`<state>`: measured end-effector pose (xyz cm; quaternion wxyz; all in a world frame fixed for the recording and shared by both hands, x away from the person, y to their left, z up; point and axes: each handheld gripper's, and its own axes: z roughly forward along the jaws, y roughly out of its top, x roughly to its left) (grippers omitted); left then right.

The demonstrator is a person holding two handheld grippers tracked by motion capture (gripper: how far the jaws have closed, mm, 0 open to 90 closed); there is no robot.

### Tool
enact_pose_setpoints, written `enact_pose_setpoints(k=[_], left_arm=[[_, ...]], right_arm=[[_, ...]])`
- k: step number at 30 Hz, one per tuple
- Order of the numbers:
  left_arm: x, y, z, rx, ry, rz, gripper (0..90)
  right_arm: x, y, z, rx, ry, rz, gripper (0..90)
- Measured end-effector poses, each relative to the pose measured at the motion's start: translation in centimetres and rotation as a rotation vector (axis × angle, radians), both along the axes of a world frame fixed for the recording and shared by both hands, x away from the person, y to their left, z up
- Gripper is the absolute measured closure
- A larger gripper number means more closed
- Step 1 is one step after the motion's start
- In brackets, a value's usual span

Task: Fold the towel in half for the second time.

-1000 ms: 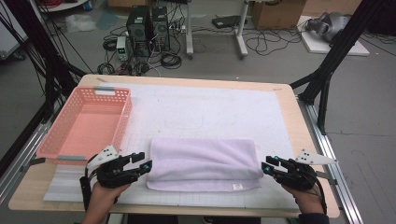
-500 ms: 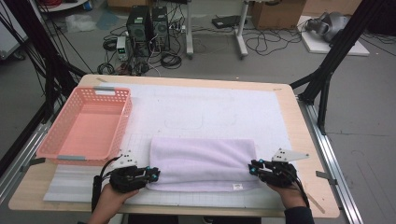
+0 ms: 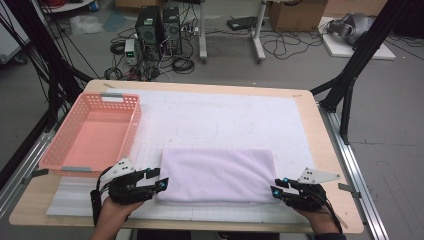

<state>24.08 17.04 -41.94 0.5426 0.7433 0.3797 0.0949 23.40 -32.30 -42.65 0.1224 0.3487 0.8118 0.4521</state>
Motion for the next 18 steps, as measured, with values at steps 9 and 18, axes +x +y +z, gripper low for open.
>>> enact_pose_setpoints(k=[9,18], left_arm=[[0.6,-2.9,-2.7,0.229,0.072,-0.047,64.4],[-1.3,-1.1,-1.9,0.304,0.073,-0.116,68.6]], right_arm=[[0.9,3.6,-1.9,-0.12,0.006,0.023,56.4],[-0.1,2.3,-1.2,-0.162,0.071,0.071,49.3]])
